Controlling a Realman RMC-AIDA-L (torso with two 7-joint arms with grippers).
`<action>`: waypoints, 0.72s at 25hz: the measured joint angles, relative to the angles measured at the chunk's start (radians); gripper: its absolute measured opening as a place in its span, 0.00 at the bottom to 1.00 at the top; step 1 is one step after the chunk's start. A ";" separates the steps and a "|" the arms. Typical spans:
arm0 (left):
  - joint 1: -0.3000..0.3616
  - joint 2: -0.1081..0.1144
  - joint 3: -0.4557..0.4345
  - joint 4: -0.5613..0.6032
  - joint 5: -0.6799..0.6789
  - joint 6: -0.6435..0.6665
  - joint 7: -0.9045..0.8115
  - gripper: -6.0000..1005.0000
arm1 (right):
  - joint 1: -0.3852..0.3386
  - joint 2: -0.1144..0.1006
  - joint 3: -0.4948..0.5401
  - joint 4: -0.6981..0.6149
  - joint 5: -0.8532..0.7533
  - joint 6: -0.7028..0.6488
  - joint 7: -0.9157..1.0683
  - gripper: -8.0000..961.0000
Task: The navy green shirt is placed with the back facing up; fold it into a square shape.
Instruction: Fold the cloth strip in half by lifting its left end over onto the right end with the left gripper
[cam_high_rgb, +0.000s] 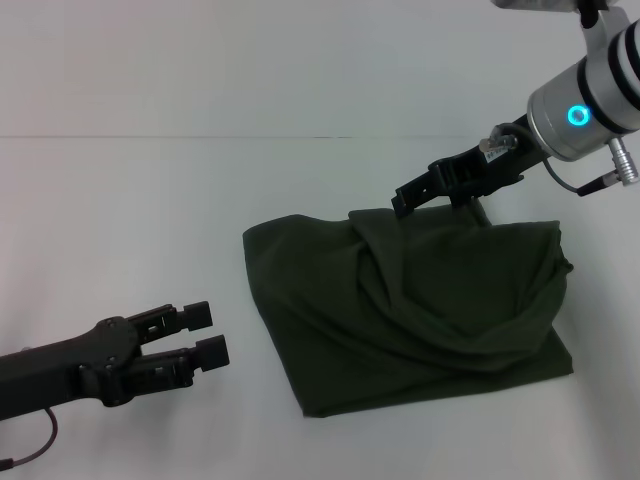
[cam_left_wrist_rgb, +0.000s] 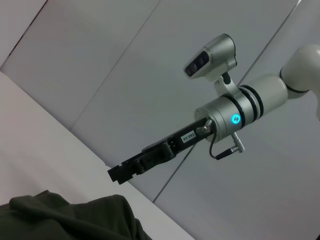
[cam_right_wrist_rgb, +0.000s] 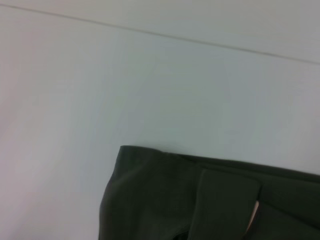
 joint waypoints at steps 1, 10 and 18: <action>-0.001 0.000 0.000 0.000 0.000 0.000 0.002 0.90 | -0.001 0.001 -0.012 0.000 -0.001 0.011 0.009 0.93; -0.009 0.000 0.000 0.000 0.004 -0.003 0.008 0.91 | 0.008 0.005 -0.118 0.066 0.005 0.132 0.055 0.93; 0.002 -0.002 -0.001 0.001 0.007 -0.004 0.036 0.90 | 0.012 0.008 -0.219 0.186 0.078 0.286 0.065 0.93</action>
